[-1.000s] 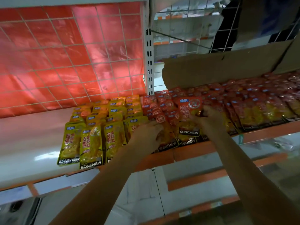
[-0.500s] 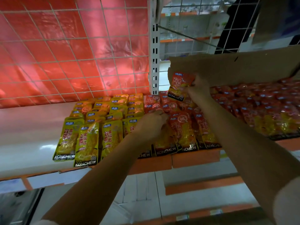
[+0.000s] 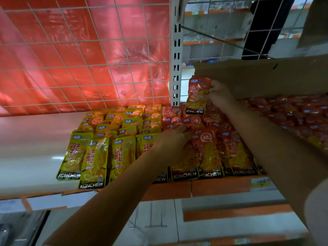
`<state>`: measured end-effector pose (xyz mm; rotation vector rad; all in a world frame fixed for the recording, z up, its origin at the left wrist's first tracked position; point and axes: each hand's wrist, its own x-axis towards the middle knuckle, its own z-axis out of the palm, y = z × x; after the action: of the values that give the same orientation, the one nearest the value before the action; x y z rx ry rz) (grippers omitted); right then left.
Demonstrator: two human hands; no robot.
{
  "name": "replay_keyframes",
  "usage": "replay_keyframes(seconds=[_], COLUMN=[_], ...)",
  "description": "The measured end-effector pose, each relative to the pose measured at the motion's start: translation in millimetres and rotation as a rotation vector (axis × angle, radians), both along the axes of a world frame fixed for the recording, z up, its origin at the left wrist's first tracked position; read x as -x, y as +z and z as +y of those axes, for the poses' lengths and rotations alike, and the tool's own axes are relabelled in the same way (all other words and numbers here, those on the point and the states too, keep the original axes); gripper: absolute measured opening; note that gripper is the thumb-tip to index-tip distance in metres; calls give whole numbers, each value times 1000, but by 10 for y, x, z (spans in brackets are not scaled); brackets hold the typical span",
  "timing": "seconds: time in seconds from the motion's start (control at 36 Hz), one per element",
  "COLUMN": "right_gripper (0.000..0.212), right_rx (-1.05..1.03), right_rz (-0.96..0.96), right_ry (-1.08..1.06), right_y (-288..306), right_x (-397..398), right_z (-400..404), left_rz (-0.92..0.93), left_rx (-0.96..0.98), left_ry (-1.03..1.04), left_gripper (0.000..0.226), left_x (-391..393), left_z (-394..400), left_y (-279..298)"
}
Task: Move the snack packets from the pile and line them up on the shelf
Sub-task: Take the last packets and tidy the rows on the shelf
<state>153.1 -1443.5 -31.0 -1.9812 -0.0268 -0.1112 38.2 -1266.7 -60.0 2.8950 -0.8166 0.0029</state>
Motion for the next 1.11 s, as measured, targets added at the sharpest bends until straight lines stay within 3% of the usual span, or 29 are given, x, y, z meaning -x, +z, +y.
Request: replay_keyframes(seconds=[0.72, 0.97, 1.11], right_gripper=[41, 33, 30], right_rx=[-22, 82, 298], right_rz=[306, 412, 421], right_ry=[18, 70, 50], right_y=[-87, -118, -108], right_x=[-195, -173, -142], right_z=[86, 115, 119], left_rz=[25, 26, 25], left_rx=[42, -8, 5], left_ry=[-13, -25, -21], left_gripper=[46, 53, 53], left_x=[64, 138, 130], left_z=[48, 65, 59], left_y=[-51, -67, -83])
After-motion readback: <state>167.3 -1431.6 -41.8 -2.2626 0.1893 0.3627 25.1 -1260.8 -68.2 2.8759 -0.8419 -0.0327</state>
